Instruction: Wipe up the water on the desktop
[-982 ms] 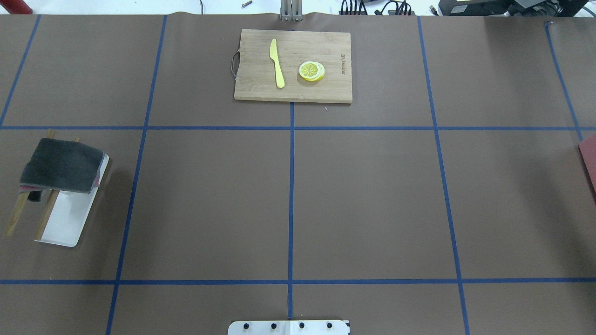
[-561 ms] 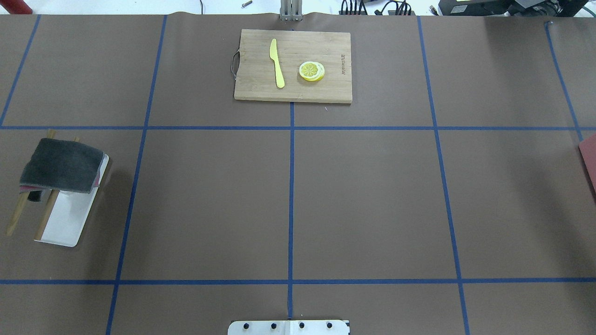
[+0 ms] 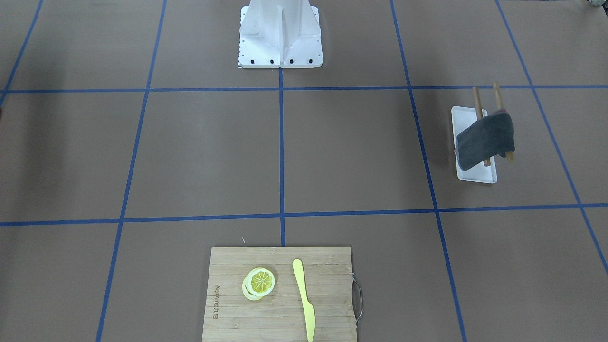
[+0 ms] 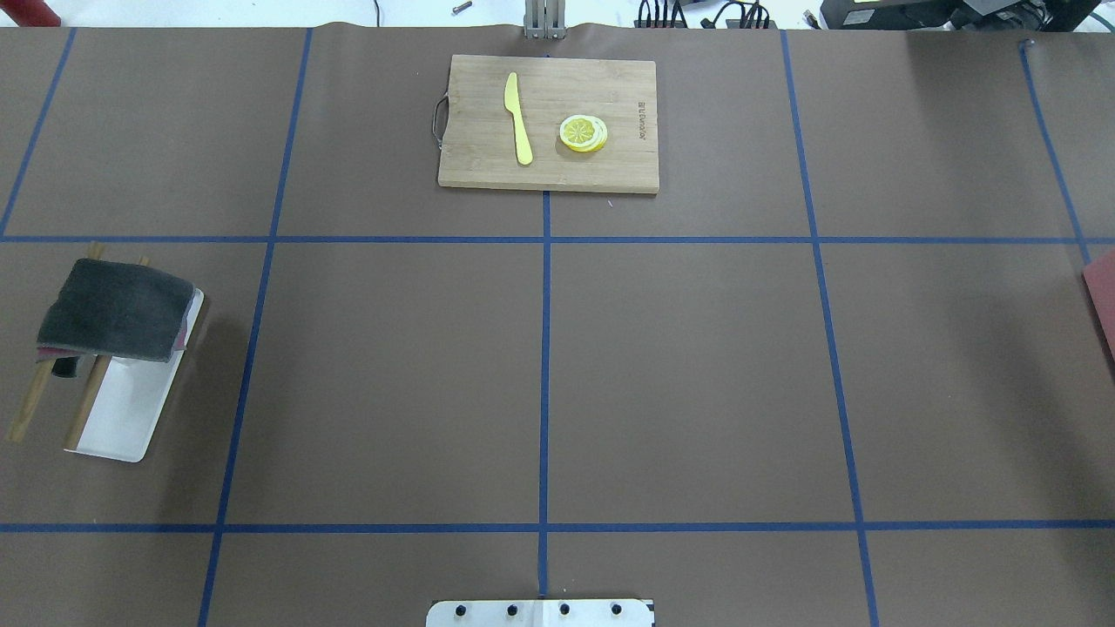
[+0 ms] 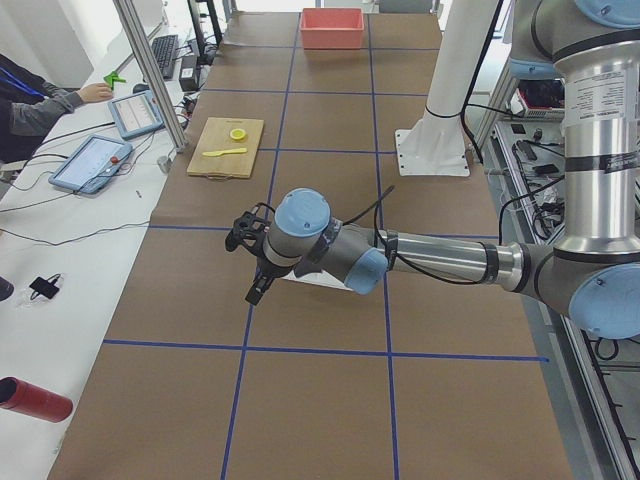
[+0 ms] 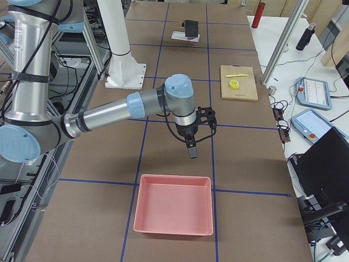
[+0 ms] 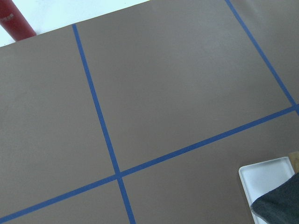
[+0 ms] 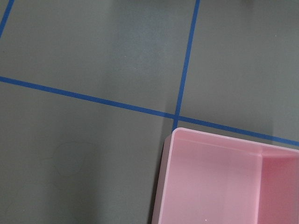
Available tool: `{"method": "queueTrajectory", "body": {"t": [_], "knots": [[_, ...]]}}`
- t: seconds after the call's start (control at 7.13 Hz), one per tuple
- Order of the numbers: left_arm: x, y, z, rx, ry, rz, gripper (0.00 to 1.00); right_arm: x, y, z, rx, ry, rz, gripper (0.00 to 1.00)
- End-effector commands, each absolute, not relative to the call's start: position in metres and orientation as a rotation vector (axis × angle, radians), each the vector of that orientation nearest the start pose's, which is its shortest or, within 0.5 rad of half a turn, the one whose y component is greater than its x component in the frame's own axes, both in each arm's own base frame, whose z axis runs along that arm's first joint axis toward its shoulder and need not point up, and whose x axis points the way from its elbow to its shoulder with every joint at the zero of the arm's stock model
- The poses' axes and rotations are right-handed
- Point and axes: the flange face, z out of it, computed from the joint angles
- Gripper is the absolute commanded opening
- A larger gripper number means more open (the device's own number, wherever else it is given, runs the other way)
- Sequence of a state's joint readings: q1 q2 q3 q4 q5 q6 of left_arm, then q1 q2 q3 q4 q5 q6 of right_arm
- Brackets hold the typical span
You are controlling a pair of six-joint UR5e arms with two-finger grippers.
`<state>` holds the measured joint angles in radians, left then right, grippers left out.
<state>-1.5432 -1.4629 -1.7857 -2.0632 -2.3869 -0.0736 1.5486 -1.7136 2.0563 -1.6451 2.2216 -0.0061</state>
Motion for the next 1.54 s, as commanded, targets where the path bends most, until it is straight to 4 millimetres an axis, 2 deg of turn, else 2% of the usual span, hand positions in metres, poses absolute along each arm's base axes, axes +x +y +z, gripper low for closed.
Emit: {"method": "queueTrajectory", "body": {"t": [0.0, 0.28, 0.42, 0.56, 0.98, 1.12, 1.26, 1.4], "knots": [[-0.003, -0.47, 0.53, 0.426, 0.897, 0.098, 0.99, 0.035, -0.432, 0.49, 0.219, -0.687, -0.084, 1.0], [0.041, -0.461, 0.523, 0.354, 0.969, 0.025, 0.99, 0.004, -0.433, 0.472, 0.183, -0.704, -0.037, 1.0], [0.071, -0.451, 0.523, 0.317, 1.018, -0.011, 0.99, -0.005, -0.432, 0.467, 0.175, -0.7, -0.015, 1.0], [0.092, -0.446, 0.523, 0.286, 1.037, -0.005, 0.99, -0.005, -0.432, 0.467, 0.177, -0.692, -0.014, 1.0], [0.125, -0.439, 0.522, 0.26, 1.053, 0.064, 0.98, -0.006, -0.432, 0.467, 0.179, -0.681, -0.017, 1.0], [0.13, -0.438, 0.52, 0.265, 1.054, 0.077, 0.95, -0.006, -0.432, 0.467, 0.179, -0.681, -0.017, 1.0], [0.135, -0.436, 0.518, 0.278, 1.064, 0.096, 0.71, -0.006, -0.432, 0.467, 0.179, -0.681, -0.017, 1.0], [0.137, -0.437, 0.518, 0.276, 1.064, 0.101, 0.55, -0.006, -0.432, 0.467, 0.179, -0.681, -0.017, 1.0]]}}
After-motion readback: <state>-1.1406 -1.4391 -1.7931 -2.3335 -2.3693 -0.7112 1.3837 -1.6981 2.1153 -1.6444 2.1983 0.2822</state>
